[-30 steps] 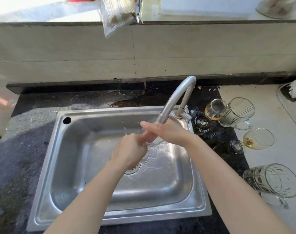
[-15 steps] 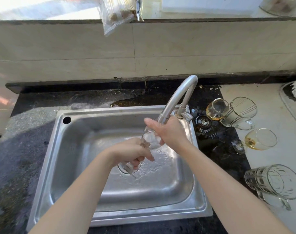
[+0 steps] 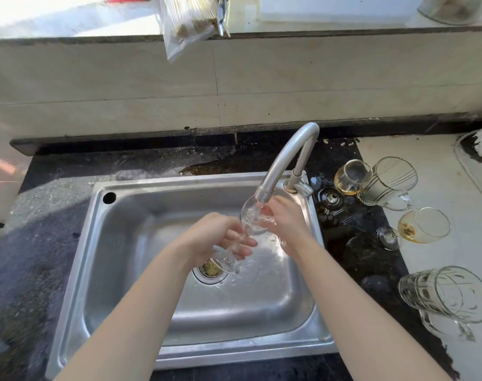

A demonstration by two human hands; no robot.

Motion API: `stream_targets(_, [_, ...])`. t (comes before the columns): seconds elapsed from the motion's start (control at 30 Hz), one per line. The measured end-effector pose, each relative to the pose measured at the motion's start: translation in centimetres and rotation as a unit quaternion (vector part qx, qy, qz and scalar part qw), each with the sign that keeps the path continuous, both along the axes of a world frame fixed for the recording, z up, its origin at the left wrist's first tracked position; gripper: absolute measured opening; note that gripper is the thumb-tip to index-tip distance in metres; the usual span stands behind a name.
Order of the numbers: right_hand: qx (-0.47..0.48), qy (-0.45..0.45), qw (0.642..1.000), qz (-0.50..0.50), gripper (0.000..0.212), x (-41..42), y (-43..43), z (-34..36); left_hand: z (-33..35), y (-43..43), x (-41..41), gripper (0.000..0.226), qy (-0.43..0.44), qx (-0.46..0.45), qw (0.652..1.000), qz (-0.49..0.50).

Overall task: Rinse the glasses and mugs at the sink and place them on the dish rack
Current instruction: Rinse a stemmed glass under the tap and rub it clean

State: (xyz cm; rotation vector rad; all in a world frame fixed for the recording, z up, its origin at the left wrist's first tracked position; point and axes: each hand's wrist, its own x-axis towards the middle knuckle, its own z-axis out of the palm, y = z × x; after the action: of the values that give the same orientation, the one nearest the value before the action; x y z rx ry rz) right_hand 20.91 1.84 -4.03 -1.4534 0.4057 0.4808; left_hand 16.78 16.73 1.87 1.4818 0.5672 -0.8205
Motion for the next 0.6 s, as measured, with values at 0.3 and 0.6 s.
stream_targets(0.3, [0.089,0.254,0.943,-0.195,0.025,-2.1,-0.4,-3.7,0.5,-5.0,2.0,0.023,-0.154,0.055,0.966,0.201])
stream_targets(0.6, [0.133,0.226,0.95,-0.169,0.022,-1.1,-1.1,-3.3,0.2,-5.2,2.2,0.021,-0.075,-0.062,0.973,0.208])
